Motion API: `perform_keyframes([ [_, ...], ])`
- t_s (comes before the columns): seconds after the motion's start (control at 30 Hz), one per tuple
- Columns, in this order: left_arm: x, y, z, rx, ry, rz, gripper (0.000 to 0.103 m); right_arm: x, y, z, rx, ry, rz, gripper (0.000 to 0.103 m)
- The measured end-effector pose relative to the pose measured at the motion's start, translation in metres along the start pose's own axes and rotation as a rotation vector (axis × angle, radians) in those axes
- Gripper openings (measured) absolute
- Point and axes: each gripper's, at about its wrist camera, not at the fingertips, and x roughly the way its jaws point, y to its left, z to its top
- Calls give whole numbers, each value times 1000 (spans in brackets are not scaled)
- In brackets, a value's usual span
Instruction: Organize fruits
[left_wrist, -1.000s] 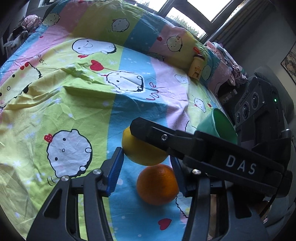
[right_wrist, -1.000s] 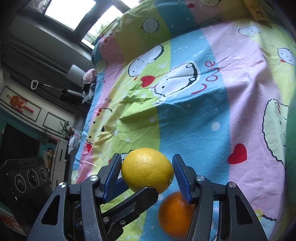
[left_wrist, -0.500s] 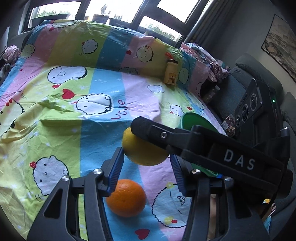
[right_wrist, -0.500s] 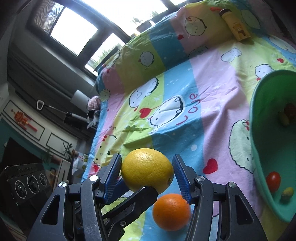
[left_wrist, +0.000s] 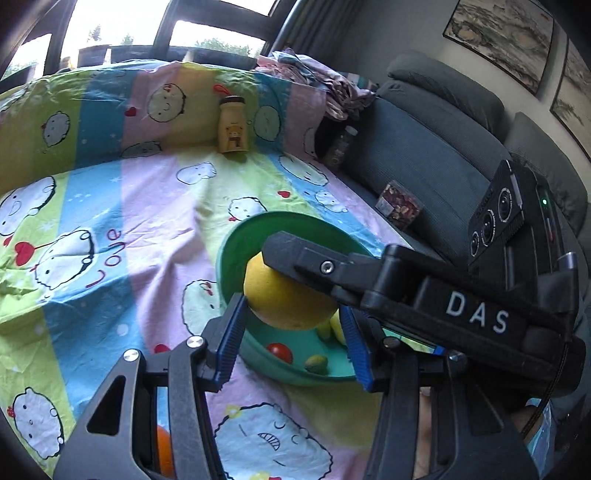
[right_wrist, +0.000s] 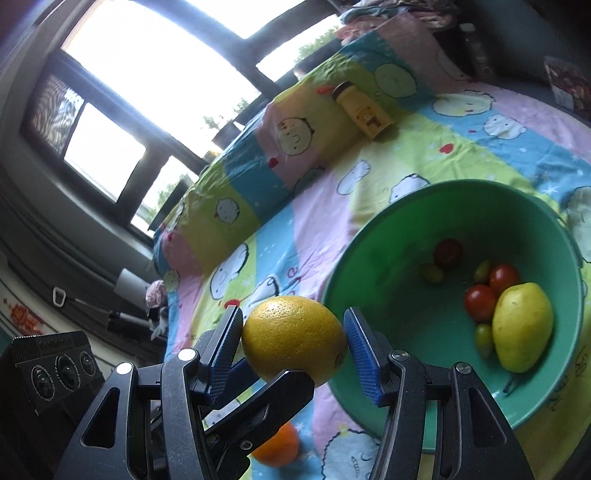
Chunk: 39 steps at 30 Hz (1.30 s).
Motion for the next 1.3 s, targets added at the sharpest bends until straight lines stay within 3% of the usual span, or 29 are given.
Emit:
perform_keyframes([
  [0.27, 35, -10, 0, 8, 73, -74, 51, -9, -34, 5, 83, -10, -97, 59],
  [0.4, 48, -17, -5, 26, 108, -23, 49, -6, -37, 2, 84, 9, -172, 59],
  [0.5, 42, -21, -8, 49, 77, 25, 52, -5, -36, 1, 73, 9, -222, 59],
  [0.6, 30, -18, -7, 48, 84, 56, 65, -10, -32, 0, 61, -1, -207, 59],
  [0.77, -14, 0, -22, -10, 37, 181, 76, -12, -24, -6, 32, 34, -188, 68],
  [1.07, -81, 66, -77, -278, 49, 375, 83, 5, 35, -40, -154, 184, -27, 76],
  [1.17, -89, 78, -94, -327, 64, 368, 83, 24, 56, -58, -222, 263, -10, 76],
  [1.3, -86, 86, -109, -378, 64, 304, 83, 52, 75, -84, -288, 365, -2, 76],
])
